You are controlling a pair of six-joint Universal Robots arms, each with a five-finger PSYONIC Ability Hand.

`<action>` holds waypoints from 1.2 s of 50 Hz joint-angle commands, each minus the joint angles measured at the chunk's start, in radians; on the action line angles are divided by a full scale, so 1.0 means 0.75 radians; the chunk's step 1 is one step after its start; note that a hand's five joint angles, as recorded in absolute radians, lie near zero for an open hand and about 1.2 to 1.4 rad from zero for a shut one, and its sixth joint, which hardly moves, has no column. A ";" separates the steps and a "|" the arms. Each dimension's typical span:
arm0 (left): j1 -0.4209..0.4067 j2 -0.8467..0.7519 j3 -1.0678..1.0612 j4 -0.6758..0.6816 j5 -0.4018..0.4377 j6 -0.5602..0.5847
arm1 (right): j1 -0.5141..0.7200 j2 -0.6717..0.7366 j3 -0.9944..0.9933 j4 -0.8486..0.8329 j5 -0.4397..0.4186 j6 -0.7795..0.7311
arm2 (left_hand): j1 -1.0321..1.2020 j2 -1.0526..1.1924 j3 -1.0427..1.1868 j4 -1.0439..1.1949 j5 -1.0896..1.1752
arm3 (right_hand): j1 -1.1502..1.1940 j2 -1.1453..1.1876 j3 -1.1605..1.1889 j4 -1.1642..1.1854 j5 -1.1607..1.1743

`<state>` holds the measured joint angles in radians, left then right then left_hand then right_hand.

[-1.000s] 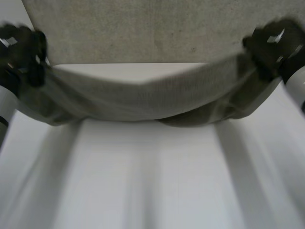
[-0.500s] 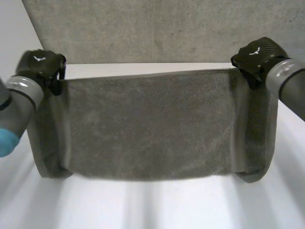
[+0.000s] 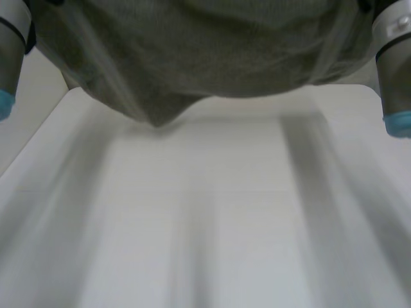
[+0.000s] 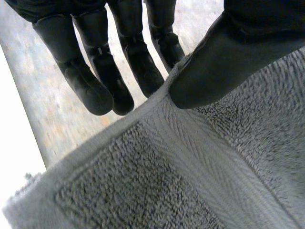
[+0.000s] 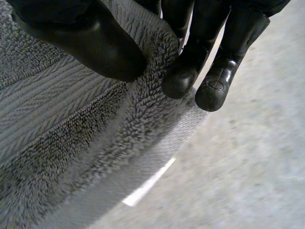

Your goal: Fold the towel.

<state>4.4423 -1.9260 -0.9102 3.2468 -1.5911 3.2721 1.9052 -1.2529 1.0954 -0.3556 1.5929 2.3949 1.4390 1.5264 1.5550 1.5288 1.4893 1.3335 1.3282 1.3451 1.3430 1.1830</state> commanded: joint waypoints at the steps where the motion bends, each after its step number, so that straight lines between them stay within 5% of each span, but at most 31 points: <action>1: 0.010 -0.001 -0.308 0.023 0.009 0.004 | -0.010 0.016 0.092 0.292 -0.060 0.010 | -0.057 -0.173 -0.212 -0.177 -0.357 | 0.084 0.091 0.068 0.071 0.052; 9: 0.019 -0.009 -0.762 0.185 0.093 0.092 | -0.018 0.083 0.368 0.452 -0.111 0.010 | -0.057 -0.173 -0.212 -0.177 -0.357 | 0.084 0.091 0.068 0.071 0.052; 19: 0.043 0.054 -1.193 0.332 0.144 0.503 | -0.020 0.061 0.654 0.400 -0.123 0.006 | -0.057 -0.173 -0.212 -0.177 -0.357 | 0.084 0.091 0.068 0.071 0.052; 28: 0.049 0.326 -1.347 0.326 0.156 0.532 | -0.041 -0.211 0.797 0.441 -0.115 0.004 | -0.057 -0.173 -0.212 -0.177 -0.357 | 0.084 0.091 0.068 0.071 0.052; 40: 0.196 0.817 -1.515 0.314 0.327 0.534 | -0.157 -0.520 0.744 0.879 -0.209 -0.023 | -0.057 -0.173 -0.212 -0.177 -0.357 | 0.084 0.091 0.068 0.071 0.052; 47: 0.188 0.768 -1.533 0.320 0.365 0.532 | -0.213 -0.510 0.669 0.897 -0.293 -0.041 | -0.057 -0.173 -0.212 -0.177 -0.357 | 0.084 0.091 0.068 0.071 0.052; 60: 0.131 0.206 -1.188 0.318 0.342 0.528 | -0.225 0.004 0.380 0.859 -0.275 -0.050 | -0.057 -0.173 -0.212 -0.177 -0.357 | 0.084 0.091 0.068 0.071 0.052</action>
<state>4.5656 -1.5926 -1.9324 3.4924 -1.3213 3.6713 1.7309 -1.4075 1.4794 0.3025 1.3683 2.3554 1.4390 1.5264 1.5555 1.5288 1.4893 1.3335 1.3283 1.3489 1.3430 1.1831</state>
